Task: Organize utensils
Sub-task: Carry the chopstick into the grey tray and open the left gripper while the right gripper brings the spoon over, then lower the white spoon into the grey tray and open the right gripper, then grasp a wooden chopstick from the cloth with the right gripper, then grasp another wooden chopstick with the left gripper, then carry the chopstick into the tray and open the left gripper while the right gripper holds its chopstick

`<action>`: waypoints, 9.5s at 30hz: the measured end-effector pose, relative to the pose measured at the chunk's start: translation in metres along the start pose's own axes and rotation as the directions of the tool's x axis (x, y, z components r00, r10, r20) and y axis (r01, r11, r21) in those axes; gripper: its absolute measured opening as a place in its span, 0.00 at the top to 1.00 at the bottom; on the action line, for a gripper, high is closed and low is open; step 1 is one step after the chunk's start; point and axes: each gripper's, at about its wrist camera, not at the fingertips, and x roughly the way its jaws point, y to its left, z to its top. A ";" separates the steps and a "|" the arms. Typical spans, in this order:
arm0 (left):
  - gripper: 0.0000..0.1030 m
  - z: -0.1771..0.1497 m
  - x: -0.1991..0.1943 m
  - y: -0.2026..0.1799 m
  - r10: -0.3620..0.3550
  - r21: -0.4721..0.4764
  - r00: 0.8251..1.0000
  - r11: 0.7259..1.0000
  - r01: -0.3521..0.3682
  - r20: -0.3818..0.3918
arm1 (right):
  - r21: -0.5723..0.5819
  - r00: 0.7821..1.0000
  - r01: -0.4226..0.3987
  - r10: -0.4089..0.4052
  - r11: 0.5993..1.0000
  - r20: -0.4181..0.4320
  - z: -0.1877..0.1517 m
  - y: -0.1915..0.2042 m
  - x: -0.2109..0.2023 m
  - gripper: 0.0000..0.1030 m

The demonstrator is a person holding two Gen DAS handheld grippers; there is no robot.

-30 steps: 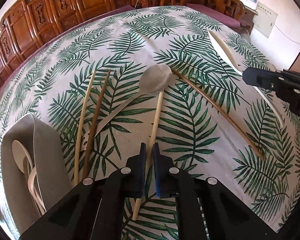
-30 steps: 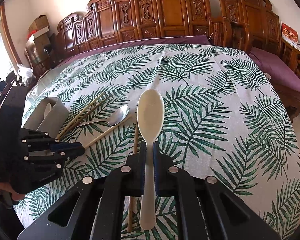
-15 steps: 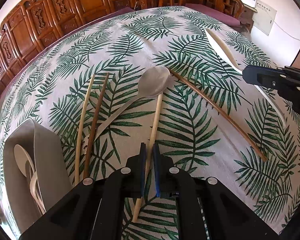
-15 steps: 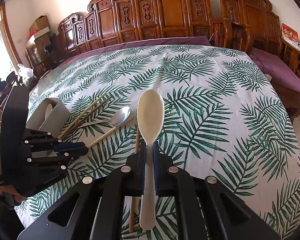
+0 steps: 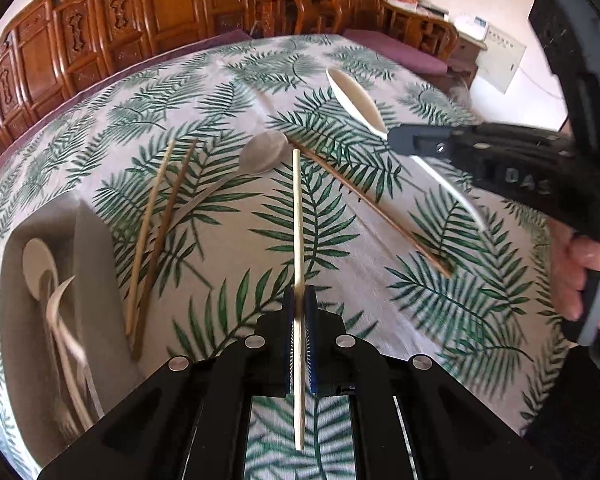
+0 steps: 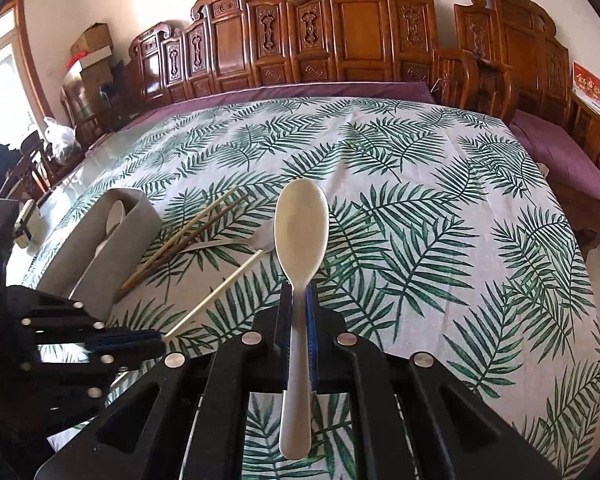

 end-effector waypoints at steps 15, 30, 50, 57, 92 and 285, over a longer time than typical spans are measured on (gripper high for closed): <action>0.96 -0.003 -0.080 0.069 0.044 -0.106 0.990 0.994 -0.029 0.137 | -0.094 0.994 -0.104 0.106 0.990 0.009 0.010 0.083 0.002 0.92; 0.96 -0.032 -0.075 0.152 0.134 -0.284 0.984 0.954 -0.096 0.117 | -0.138 0.990 -0.143 0.143 0.980 -0.013 0.002 0.117 0.006 0.92; 0.84 -0.048 -0.066 0.175 0.197 -0.324 0.979 0.930 -0.172 0.046 | -0.181 0.981 -0.192 0.192 0.965 -0.015 -0.006 0.153 -0.004 0.92; 0.51 -0.041 -0.092 0.185 0.256 -0.336 0.959 0.920 -0.203 0.120 | -0.184 0.979 -0.199 0.202 0.963 0.000 0.000 0.169 -0.008 0.92; 0.13 -0.056 -0.124 0.246 0.354 -0.471 0.927 0.843 -0.259 0.124 | -0.079 0.964 -0.259 0.252 0.963 -0.085 0.032 0.234 0.098 0.89; 0.20 -0.040 -0.104 0.194 0.302 -0.396 0.934 0.894 -0.209 0.188 | -0.196 0.985 -0.167 0.172 0.966 0.009 0.017 0.163 -0.003 0.94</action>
